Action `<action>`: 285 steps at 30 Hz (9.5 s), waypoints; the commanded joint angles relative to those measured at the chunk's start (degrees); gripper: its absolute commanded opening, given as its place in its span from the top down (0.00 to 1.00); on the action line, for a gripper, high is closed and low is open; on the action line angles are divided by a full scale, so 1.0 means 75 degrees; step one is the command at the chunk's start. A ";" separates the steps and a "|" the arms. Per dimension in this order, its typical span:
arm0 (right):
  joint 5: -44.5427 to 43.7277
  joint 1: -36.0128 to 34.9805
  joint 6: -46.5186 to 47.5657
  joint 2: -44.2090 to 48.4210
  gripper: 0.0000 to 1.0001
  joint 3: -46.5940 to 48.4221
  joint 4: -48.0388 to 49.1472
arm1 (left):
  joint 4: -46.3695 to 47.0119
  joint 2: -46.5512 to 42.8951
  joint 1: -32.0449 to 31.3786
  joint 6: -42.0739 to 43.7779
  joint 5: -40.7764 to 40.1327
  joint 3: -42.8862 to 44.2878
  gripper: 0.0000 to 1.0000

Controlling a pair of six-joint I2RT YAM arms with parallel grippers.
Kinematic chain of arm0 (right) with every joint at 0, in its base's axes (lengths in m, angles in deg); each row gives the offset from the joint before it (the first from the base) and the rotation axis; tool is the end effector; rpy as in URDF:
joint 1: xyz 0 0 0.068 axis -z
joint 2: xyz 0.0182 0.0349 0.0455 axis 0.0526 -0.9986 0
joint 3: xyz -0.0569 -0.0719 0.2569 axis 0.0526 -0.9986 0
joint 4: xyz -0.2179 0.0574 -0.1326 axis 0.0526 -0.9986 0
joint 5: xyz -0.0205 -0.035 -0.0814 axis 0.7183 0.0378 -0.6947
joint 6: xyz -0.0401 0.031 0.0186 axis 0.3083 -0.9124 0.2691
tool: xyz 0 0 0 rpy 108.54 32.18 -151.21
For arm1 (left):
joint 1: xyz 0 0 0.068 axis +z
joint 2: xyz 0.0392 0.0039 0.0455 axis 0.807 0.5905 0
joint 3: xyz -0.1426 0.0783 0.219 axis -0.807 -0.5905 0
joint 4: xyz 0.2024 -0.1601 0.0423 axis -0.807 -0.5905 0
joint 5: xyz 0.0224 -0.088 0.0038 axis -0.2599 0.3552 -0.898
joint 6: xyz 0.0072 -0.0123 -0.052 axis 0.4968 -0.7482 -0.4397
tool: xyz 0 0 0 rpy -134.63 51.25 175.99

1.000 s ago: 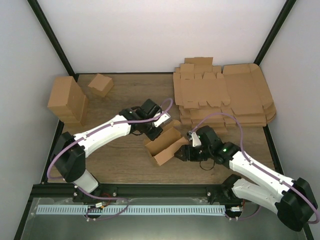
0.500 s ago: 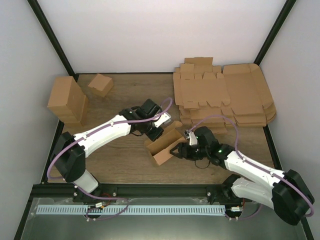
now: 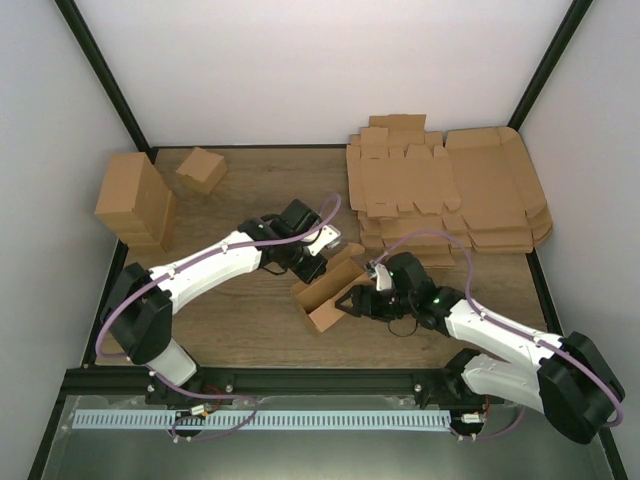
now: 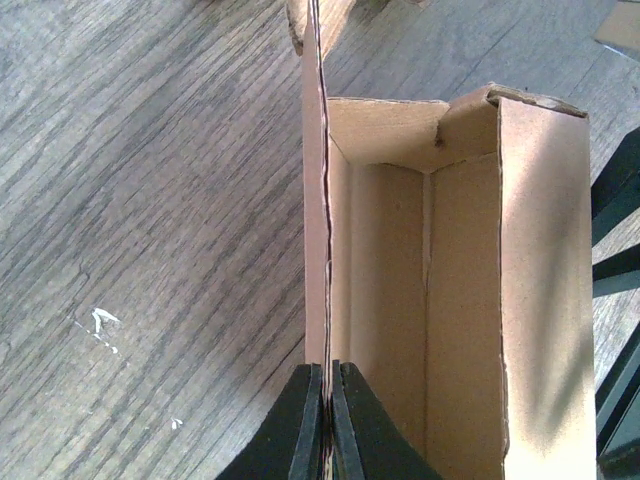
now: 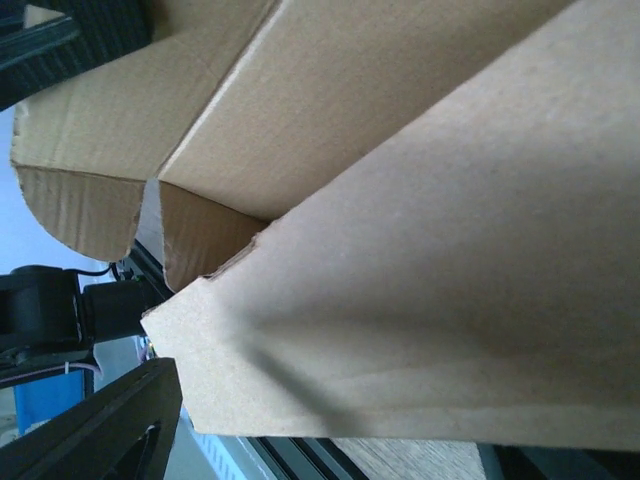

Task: Fold the paper box

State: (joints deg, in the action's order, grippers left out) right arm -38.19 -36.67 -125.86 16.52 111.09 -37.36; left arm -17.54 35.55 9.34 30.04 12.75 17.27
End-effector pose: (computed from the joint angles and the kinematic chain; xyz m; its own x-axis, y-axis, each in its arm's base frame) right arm 0.1431 0.1418 0.1809 -0.9675 0.0098 -0.2526 -0.1919 0.6220 0.7592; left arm 0.2275 -0.2363 0.2439 -0.6101 0.6332 -0.4762 0.7795 0.5873 -0.2178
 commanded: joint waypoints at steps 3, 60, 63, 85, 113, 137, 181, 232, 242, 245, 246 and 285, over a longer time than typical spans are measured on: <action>-0.0142 -0.0065 -0.0006 -0.0071 0.05 0.0476 0.0137 | 0.0355 0.0097 -0.0053 -0.0527 0.0665 -0.0169 0.96; -0.1314 -0.0053 -0.0587 0.1373 0.10 -0.0164 -0.0325 | 0.1319 0.0023 -0.0091 -0.2273 0.2022 -0.0986 0.47; -0.1267 -0.0053 -0.0576 0.1358 0.17 -0.0182 -0.0278 | 0.1561 0.0078 -0.0088 -0.2364 0.2416 -0.1024 0.46; -0.0692 -0.0053 -0.1153 0.1088 0.75 -0.0670 0.1078 | 0.0585 0.0591 -0.0616 -0.2052 0.1828 -0.0536 0.40; -0.0484 -0.0054 -0.1035 0.0261 0.78 -0.0797 0.1439 | -0.0252 0.0898 -0.0985 -0.1551 0.1620 -0.0173 0.18; -0.0462 0.1767 0.1943 0.0945 0.55 0.0660 -0.0624 | -0.1686 0.1283 -0.0984 -0.0294 0.1071 0.0374 0.38; 0.1950 0.1623 0.9944 -0.2182 0.48 0.3796 -0.2482 | -0.1871 -0.0097 -0.0978 0.0608 0.1480 -0.0513 0.46; -0.1022 0.0195 0.5313 -0.0296 0.98 0.1416 0.0025 | -0.1225 0.0566 -0.0980 -0.0795 0.0401 0.0206 0.19; -0.1465 -0.0114 0.4405 0.0074 0.98 0.1002 0.0258 | -0.1056 0.0551 -0.1033 -0.0974 0.0430 -0.0023 0.14; -0.1489 -0.0112 0.4325 0.0082 0.98 0.0932 0.0311 | -0.0953 0.0388 -0.1083 -0.1050 0.0409 -0.0012 0.01; -0.1504 -0.0112 0.4307 0.0072 0.98 0.0935 0.0314 | -0.0923 0.0329 -0.1103 -0.1085 0.0392 -0.0009 0.00; -0.1885 -0.0381 0.3239 0.0897 0.98 0.0285 0.0456 | -0.0657 -0.0605 -0.2556 -0.2020 -0.2711 -0.0950 0.21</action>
State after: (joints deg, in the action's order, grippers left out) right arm -50.58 -37.43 -100.07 22.44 112.78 -33.16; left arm -23.07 30.57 -9.61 15.76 -5.52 10.59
